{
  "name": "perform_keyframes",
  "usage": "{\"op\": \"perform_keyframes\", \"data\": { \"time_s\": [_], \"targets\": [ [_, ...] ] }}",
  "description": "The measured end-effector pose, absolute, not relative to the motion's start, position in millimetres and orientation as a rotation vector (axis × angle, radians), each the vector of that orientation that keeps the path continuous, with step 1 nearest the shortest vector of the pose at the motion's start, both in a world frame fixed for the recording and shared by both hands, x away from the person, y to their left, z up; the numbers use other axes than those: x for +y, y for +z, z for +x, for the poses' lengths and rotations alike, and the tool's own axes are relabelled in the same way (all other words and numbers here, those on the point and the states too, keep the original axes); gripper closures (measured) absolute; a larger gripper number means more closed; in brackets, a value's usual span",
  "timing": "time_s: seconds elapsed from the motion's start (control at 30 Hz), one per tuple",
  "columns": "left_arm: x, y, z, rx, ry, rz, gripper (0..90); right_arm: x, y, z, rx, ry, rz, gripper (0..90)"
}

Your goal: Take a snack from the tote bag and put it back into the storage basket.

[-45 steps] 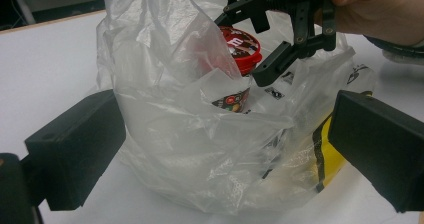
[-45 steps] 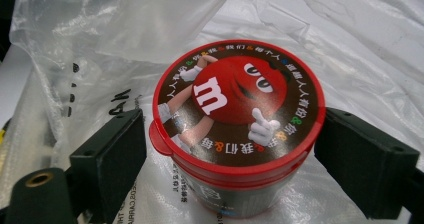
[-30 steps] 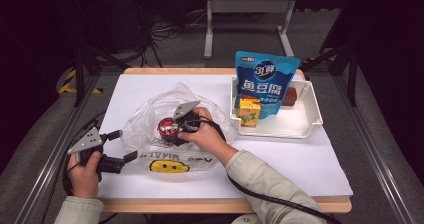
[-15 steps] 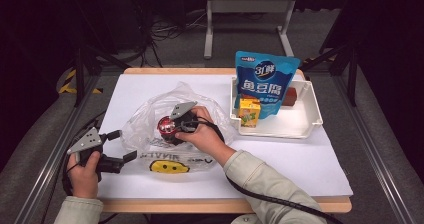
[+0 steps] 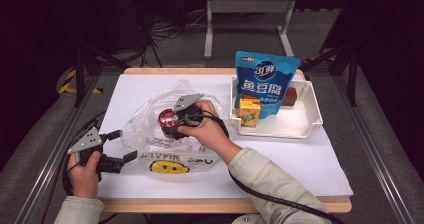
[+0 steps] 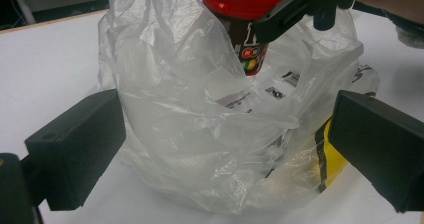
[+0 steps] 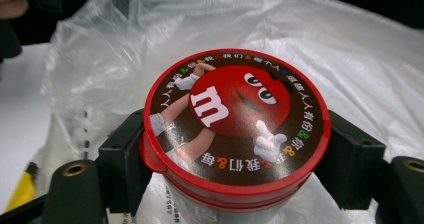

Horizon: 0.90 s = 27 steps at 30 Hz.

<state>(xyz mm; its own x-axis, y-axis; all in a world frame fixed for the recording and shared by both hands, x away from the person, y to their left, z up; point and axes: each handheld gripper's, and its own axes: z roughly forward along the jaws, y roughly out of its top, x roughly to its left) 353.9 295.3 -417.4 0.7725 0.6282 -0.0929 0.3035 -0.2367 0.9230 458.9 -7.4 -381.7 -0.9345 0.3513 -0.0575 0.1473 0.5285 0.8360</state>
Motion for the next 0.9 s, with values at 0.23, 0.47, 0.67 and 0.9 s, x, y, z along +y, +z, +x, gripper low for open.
{"op": "perform_keyframes", "data": {
  "time_s": [0.23, 0.47, 0.67, 0.9],
  "targets": [
    [295, -417, 354, 0.717, 0.361, 1.837, 2.4, -16, -361, 452, 2.517, 1.406, 0.449, 25.7],
    [295, -417, 354, 0.717, 0.36, 1.838, 2.5, -23, -348, 447, 2.493, 1.429, 0.459, 25.7],
    [296, -417, 354, 0.718, 0.362, 1.837, 2.5, -31, -338, 442, 2.47, 1.436, 0.452, 25.7],
    [296, -417, 354, 0.718, 0.363, 1.835, 2.4, -49, -330, 438, 2.457, 1.427, 0.458, 25.7]
  ]
}}
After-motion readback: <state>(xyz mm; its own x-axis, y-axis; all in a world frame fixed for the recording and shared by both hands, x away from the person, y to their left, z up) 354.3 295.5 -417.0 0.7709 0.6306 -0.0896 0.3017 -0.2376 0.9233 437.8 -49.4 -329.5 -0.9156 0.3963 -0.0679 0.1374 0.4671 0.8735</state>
